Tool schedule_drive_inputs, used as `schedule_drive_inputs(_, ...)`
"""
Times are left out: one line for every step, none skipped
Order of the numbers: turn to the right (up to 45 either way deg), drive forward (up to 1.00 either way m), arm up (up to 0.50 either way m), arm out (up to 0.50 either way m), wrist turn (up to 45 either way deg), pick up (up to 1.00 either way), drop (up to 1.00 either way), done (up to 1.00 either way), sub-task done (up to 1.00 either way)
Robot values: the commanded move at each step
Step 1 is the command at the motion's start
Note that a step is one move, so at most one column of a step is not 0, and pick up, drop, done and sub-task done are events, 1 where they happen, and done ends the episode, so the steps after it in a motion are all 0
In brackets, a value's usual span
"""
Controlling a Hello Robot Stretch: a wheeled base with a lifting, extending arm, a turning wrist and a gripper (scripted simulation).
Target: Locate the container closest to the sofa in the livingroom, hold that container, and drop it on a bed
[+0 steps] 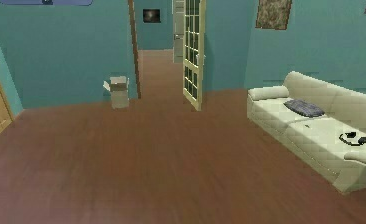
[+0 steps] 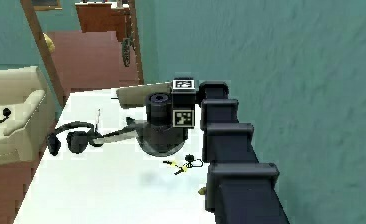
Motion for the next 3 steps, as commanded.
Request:
schedule_drive_inputs(0.0, 0.0, 0.0, 0.0, 30.0, 0.0, 0.0, 0.0, 0.0)
schedule_drive_inputs(0.0, 0.0, -0.12, 0.0, 0.0, 0.0, 0.0, 0.0, 0.0)
schedule_drive_inputs(0.0, 0.0, 0.0, 0.0, 0.0, 1.0, 0.0, 0.0, 0.0)
